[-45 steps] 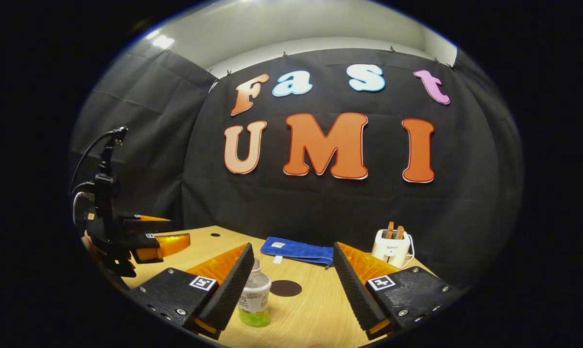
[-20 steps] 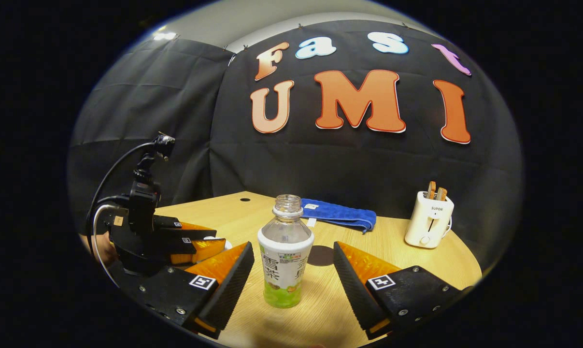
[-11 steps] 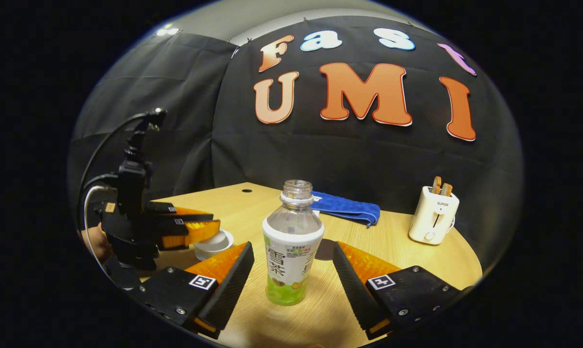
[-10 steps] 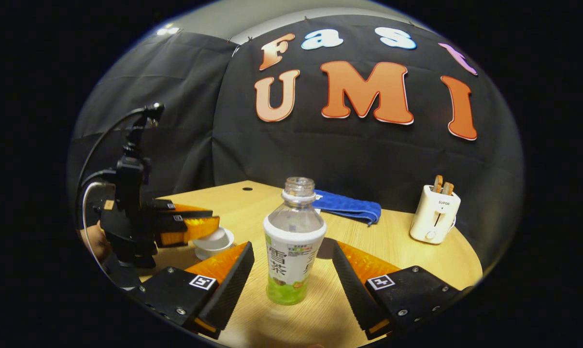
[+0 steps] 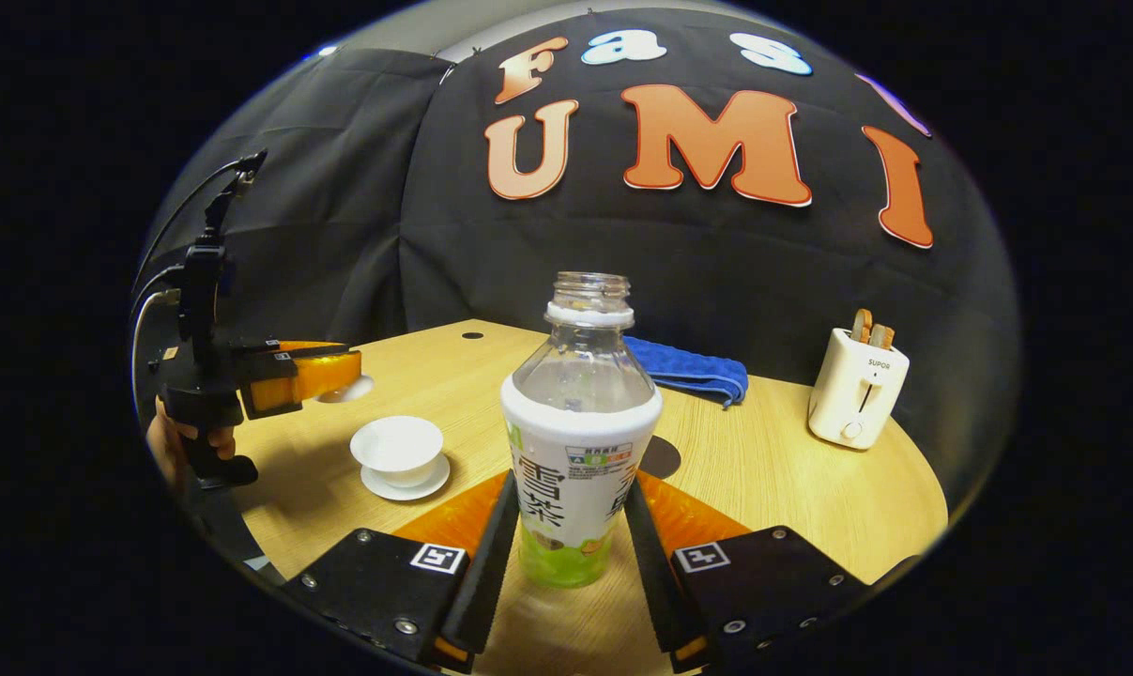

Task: Open the teacup lid with one hand, grasp the water bottle and pour water into the teacup with the other hand; after pouring, place the water bottle on the coaster and then close the teacup lid.

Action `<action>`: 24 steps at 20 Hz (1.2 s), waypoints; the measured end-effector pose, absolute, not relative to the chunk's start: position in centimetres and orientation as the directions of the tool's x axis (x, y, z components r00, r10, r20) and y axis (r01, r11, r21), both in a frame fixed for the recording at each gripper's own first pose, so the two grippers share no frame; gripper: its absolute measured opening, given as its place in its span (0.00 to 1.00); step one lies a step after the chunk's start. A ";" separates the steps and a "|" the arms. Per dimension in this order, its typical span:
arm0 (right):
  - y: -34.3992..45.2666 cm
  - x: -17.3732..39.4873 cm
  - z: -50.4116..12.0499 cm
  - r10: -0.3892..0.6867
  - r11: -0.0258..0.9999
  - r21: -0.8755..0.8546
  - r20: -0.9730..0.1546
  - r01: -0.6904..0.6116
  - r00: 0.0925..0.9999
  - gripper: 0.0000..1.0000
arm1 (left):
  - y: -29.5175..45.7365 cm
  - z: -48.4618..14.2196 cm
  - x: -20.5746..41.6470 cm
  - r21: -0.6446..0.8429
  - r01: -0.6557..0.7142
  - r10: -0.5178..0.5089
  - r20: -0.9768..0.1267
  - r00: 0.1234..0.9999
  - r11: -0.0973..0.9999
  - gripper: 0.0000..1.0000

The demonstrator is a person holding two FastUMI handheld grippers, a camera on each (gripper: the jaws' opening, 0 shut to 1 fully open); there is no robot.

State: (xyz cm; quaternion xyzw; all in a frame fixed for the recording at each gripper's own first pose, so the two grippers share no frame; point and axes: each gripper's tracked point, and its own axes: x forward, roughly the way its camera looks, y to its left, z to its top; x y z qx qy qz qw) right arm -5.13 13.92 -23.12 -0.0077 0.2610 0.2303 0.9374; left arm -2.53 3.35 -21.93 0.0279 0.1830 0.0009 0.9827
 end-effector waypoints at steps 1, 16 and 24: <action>13.8 -4.9 -23.3 0.412 0.902 0.106 -0.501 -0.418 0.762 0.64 | 3.9 -22.0 -2.6 0.053 -0.003 0.022 -0.361 0.932 0.999 0.30; 13.9 0.5 -20.4 0.225 0.768 -0.475 -0.428 -0.429 0.876 0.59 | 11.1 -22.4 -3.4 0.092 -0.118 0.143 -0.352 0.925 0.989 0.32; 16.2 1.8 -20.8 0.224 0.551 -0.711 -0.378 -0.436 0.898 0.60 | 13.6 -23.0 -3.5 0.081 -0.167 0.185 -0.357 0.915 0.983 0.30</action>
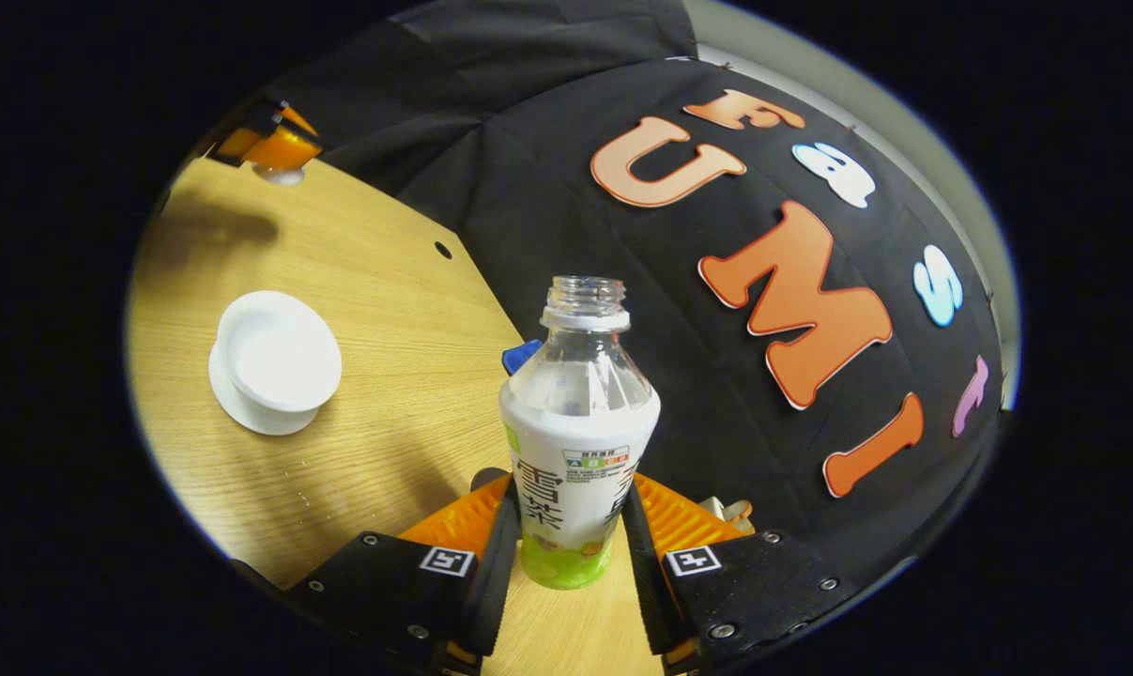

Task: Open the teacup lid with one hand, grasp the water bottle and pour water into the teacup with the other hand; after pouring, place the water bottle on the coaster and then close the teacup lid.

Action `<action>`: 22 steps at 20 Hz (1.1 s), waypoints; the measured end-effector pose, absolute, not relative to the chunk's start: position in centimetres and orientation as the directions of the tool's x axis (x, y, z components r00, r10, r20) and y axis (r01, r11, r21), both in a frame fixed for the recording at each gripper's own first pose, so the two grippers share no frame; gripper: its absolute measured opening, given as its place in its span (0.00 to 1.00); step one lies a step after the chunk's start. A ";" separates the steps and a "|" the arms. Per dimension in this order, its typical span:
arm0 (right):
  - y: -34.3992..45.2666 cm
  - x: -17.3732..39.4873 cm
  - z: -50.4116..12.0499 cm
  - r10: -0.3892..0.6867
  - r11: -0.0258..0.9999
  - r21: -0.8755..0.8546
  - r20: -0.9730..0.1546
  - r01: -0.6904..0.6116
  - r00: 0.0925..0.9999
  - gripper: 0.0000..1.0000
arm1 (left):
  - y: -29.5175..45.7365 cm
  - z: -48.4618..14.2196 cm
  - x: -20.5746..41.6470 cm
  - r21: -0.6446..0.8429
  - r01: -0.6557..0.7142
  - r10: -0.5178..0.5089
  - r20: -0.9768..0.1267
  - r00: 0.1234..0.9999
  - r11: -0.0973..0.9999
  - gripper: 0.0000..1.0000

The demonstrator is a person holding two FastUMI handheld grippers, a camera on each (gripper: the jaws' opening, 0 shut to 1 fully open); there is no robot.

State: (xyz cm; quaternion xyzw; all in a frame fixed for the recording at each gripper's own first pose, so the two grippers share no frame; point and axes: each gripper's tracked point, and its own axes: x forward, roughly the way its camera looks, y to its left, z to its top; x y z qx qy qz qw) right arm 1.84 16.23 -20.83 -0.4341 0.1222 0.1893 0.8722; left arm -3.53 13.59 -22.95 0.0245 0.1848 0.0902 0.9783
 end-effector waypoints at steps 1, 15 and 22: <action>16.7 1.7 -20.9 0.227 0.527 -0.730 -0.372 -0.435 0.900 0.60 | 13.8 -23.1 -3.5 0.080 -0.170 0.188 -0.358 0.915 0.982 0.30; 19.3 2.1 -21.6 0.301 0.114 -0.939 -0.280 -0.325 0.912 0.59 | 15.6 -23.6 -4.4 0.093 -0.172 0.194 -0.360 0.913 0.981 0.29; 19.6 2.5 -21.1 0.331 -0.017 -0.974 -0.220 -0.227 0.918 0.59 | 16.1 -24.1 -4.6 0.094 -0.171 0.194 -0.367 0.910 0.981 0.30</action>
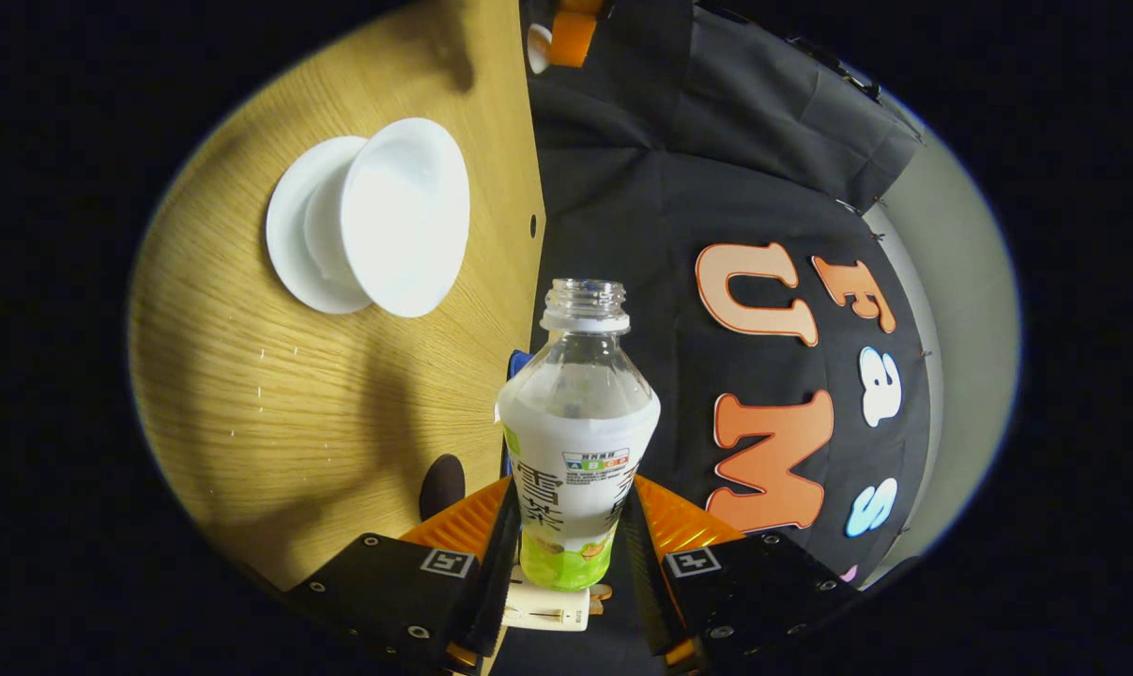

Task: Open the teacup lid with one hand, grasp the water bottle and pour water into the teacup with the other hand; after pouring, place the water bottle on the coaster and then close the teacup lid.

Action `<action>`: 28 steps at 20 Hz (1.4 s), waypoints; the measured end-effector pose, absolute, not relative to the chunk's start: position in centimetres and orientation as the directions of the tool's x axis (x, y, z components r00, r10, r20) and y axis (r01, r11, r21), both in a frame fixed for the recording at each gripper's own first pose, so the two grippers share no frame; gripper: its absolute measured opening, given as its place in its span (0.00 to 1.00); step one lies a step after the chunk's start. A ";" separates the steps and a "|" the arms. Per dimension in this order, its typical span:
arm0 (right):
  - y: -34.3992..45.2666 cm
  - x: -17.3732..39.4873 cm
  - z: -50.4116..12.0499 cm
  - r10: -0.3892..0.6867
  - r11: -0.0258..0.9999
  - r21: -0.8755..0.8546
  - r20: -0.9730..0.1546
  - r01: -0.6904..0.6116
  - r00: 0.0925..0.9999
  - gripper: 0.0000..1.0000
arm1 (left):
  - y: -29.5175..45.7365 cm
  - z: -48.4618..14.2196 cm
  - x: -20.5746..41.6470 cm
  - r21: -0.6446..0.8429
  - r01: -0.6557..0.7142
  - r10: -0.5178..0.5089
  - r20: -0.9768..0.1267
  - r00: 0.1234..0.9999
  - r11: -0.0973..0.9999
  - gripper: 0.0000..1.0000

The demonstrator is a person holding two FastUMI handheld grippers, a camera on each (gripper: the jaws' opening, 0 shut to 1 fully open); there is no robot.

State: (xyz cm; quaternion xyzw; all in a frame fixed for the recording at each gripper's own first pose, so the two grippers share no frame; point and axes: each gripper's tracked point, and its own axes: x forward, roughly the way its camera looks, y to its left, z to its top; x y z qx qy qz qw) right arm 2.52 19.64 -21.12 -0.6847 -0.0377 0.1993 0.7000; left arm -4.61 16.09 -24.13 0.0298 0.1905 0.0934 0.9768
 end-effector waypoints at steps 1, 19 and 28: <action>19.7 2.6 -20.6 0.338 -0.034 -0.979 -0.202 -0.203 0.919 0.59 | 16.1 -24.1 -4.6 0.093 -0.171 0.193 -0.368 0.909 0.981 0.30; 20.1 3.8 -15.4 0.415 -0.142 -0.990 -0.057 0.003 0.908 0.59 | 17.3 -23.7 -5.4 0.108 -0.175 0.203 -0.362 0.910 0.979 0.31; 20.9 4.8 -11.8 0.465 -0.170 -0.979 0.022 0.114 0.885 0.59 | 17.7 -23.6 -5.9 0.098 -0.182 0.206 -0.361 0.909 0.978 0.31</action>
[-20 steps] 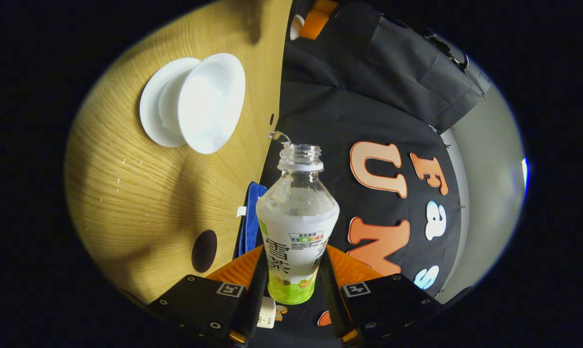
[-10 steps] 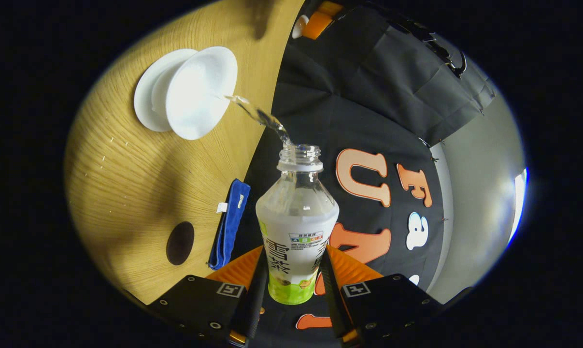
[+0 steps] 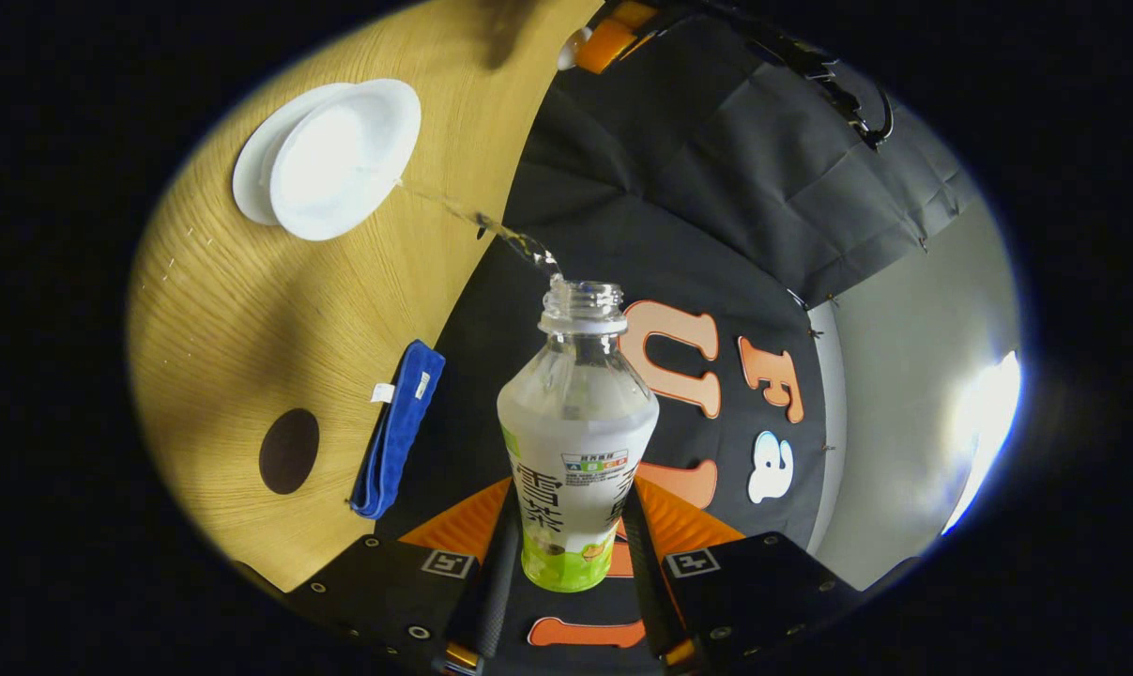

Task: Open the teacup lid with one hand, grasp the water bottle and pour water into the teacup with the other hand; after pouring, place the water bottle on the coaster and then close the teacup lid.

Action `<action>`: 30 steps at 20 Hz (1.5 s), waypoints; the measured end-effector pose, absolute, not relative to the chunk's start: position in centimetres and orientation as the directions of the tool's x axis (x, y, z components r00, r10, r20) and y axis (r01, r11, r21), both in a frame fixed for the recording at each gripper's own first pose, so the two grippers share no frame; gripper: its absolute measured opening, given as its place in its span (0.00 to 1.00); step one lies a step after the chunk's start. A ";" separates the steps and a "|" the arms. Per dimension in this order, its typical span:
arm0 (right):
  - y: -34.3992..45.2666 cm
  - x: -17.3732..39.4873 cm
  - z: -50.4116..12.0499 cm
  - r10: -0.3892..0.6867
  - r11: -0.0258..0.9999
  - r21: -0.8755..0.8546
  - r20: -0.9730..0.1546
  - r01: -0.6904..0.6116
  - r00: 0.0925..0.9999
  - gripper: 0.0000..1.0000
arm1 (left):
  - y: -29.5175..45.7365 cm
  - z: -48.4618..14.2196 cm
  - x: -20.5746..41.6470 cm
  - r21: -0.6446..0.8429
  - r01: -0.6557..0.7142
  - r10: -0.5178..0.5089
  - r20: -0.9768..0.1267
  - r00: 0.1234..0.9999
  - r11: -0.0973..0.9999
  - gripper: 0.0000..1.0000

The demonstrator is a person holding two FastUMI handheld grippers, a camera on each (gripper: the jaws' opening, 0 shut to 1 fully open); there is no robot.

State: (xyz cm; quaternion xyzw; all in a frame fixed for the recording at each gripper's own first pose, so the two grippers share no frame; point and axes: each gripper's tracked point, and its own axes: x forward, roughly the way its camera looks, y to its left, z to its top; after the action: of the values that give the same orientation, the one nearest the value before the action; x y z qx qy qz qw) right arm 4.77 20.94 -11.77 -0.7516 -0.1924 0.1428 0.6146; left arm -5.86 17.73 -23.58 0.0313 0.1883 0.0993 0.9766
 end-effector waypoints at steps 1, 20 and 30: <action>21.0 4.9 -11.5 0.469 -0.171 -0.977 0.030 0.125 0.883 0.56 | 17.7 -23.5 -5.9 0.099 -0.183 0.207 -0.360 0.910 0.978 0.29; 23.1 4.3 -11.8 0.568 -0.259 -0.929 0.076 0.266 0.820 0.59 | 17.9 -24.0 -6.2 0.094 -0.178 0.200 -0.377 0.904 0.980 0.31; 24.1 3.7 -13.3 0.594 -0.286 -0.919 0.052 0.271 0.803 0.59 | 17.4 -23.7 -6.1 0.088 -0.167 0.187 -0.373 0.909 0.982 0.31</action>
State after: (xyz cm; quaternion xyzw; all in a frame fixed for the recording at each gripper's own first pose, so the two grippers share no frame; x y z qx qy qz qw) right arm 3.70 24.07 -13.28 -0.7872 -0.2746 0.1521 0.5309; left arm -6.15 17.39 -23.69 0.0270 0.1937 0.0906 0.9765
